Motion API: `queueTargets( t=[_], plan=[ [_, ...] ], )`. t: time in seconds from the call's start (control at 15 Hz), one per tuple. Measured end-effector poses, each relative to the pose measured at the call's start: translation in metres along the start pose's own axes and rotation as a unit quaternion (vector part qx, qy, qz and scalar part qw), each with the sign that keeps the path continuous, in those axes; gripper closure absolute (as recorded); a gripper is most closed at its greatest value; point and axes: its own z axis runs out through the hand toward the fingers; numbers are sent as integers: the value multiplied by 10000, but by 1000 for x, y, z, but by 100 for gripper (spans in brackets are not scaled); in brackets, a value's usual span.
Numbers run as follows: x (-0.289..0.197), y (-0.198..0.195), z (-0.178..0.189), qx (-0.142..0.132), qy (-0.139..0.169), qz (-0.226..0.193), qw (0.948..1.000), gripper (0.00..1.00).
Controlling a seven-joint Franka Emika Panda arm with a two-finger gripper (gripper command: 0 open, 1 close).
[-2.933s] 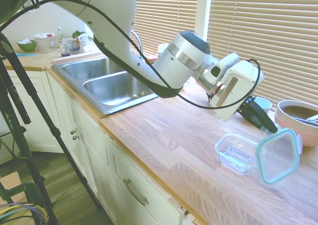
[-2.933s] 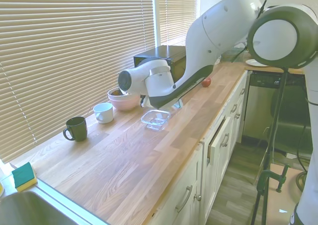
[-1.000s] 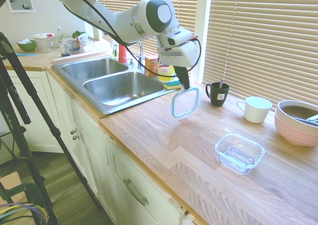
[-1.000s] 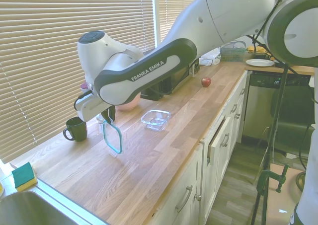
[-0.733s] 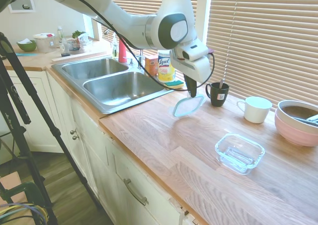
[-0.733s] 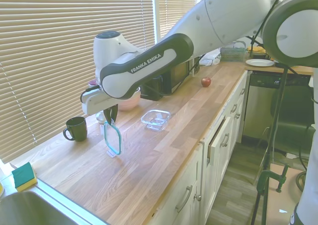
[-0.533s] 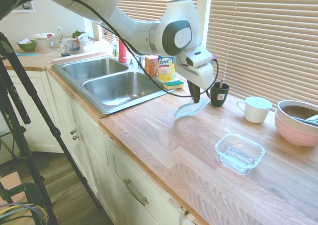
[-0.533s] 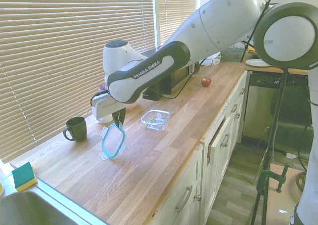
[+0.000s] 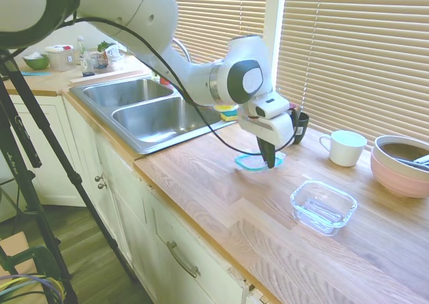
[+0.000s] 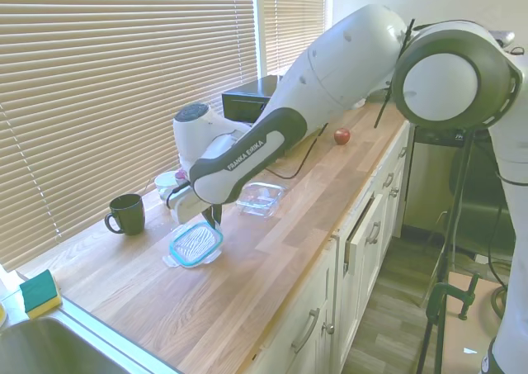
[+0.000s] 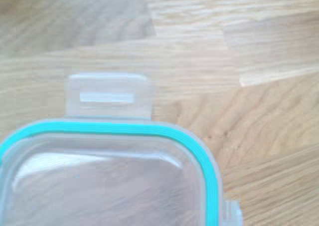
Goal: Uncover the lid of the food container
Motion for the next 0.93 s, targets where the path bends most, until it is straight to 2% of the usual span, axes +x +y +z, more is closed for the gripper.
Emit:
queueTargets(
  t=[0.07,0.13,0.73,0.93],
  plan=[
    [0,2,5,-27,12,-14,10000,100],
    [1,4,7,-33,24,-14,10000,0],
    [6,7,8,-50,74,35,10000,0],
    [11,4,-5,68,134,74,9999,0]
  ],
)
